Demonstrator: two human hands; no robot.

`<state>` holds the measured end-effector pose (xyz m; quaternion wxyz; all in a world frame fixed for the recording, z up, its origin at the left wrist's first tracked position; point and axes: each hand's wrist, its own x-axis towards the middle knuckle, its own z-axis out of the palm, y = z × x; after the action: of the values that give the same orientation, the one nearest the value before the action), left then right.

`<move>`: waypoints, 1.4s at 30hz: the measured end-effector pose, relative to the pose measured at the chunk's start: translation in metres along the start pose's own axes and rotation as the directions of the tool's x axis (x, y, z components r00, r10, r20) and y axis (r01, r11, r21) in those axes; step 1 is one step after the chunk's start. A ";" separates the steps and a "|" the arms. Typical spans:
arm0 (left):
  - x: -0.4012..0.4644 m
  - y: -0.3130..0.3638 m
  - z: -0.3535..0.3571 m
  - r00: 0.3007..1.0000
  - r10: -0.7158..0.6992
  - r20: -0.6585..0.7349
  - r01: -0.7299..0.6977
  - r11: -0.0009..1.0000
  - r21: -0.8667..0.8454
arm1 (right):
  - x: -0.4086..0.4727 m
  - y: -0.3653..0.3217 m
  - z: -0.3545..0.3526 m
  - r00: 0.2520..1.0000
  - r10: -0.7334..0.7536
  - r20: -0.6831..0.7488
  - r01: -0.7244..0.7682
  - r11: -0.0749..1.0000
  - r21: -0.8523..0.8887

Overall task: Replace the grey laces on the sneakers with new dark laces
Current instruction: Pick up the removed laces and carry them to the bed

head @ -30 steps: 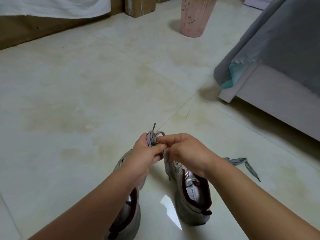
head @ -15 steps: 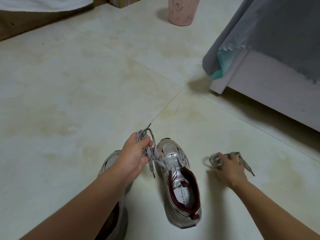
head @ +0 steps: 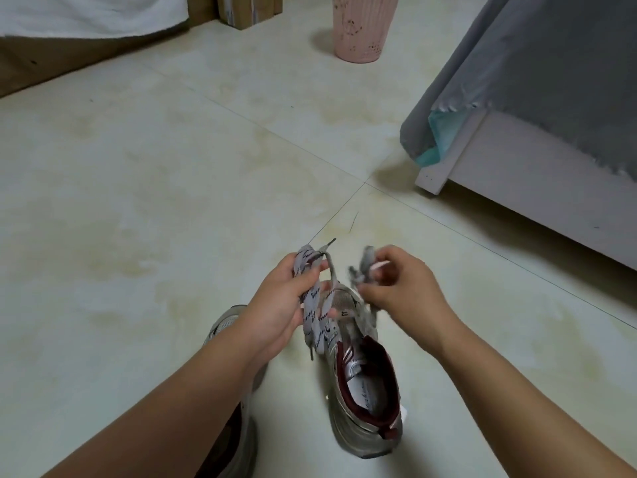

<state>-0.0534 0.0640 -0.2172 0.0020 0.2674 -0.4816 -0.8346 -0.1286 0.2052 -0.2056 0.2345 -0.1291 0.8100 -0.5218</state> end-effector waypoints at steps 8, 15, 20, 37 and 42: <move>-0.016 0.026 -0.024 0.980 0.047 0.192 -0.065 0.994 0.088 | -0.011 -0.063 0.045 0.958 -0.113 0.265 0.050 0.971 0.235; -0.006 0.026 -0.055 0.992 -0.040 0.119 0.041 0.999 -0.005 | 0.007 -0.063 0.083 0.974 -0.170 0.152 0.189 0.975 -0.119; 0.004 0.037 -0.064 0.998 -0.061 -0.008 0.061 0.996 0.058 | 0.016 -0.065 0.100 0.978 -0.194 0.071 0.207 0.930 -0.305; -0.111 0.262 0.044 0.998 -0.007 -0.070 0.014 0.996 0.088 | -0.052 -0.294 0.008 0.844 0.274 0.461 -0.474 0.785 0.400; -0.171 0.350 0.099 0.981 0.101 -0.167 -0.048 0.954 0.295 | -0.082 -0.397 -0.039 0.873 0.330 0.359 -0.456 0.812 0.364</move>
<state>-0.0401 0.0005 0.1798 0.0378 0.3208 -0.6063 -0.7267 -0.0929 0.1055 0.1870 0.4726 0.0267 0.6393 -0.6060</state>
